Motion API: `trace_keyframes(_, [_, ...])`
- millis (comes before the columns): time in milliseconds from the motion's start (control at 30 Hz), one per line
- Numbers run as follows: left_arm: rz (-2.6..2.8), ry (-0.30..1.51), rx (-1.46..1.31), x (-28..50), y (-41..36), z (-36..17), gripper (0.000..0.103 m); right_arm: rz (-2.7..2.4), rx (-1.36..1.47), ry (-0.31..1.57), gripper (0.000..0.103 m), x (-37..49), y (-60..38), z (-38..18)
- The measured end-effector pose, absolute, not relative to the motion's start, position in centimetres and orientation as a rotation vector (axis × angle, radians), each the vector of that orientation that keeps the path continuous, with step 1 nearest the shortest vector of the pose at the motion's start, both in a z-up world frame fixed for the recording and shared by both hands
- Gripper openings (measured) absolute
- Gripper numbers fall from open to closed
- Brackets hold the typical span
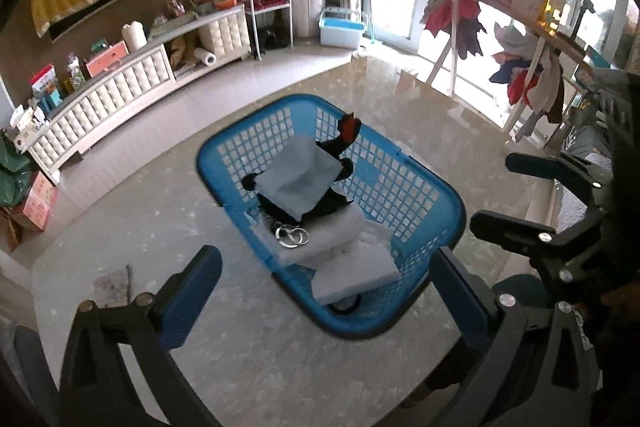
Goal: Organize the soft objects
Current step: 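Withdraw both tools from the basket and reach the right tool to the grey felt pad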
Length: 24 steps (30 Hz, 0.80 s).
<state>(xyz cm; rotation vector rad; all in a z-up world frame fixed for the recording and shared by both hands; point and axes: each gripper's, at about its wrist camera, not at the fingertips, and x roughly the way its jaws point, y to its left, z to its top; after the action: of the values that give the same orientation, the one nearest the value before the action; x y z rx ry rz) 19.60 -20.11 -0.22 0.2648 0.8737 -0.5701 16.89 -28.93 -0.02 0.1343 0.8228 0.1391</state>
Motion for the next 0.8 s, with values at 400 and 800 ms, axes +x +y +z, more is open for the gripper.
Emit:
trace_keyframes(400, [-0.47,0.783,0.19,15.8,-12.0,2.1,0.103,0.211,0.058,0.792,0.103,16.2,-22.7,2.0])
trace_keyframes(800, [-0.318,0.771,0.111,13.9,-2.2,1.7,0.103,0.274,-0.045,0.842,0.103,17.9,-14.9,1.2])
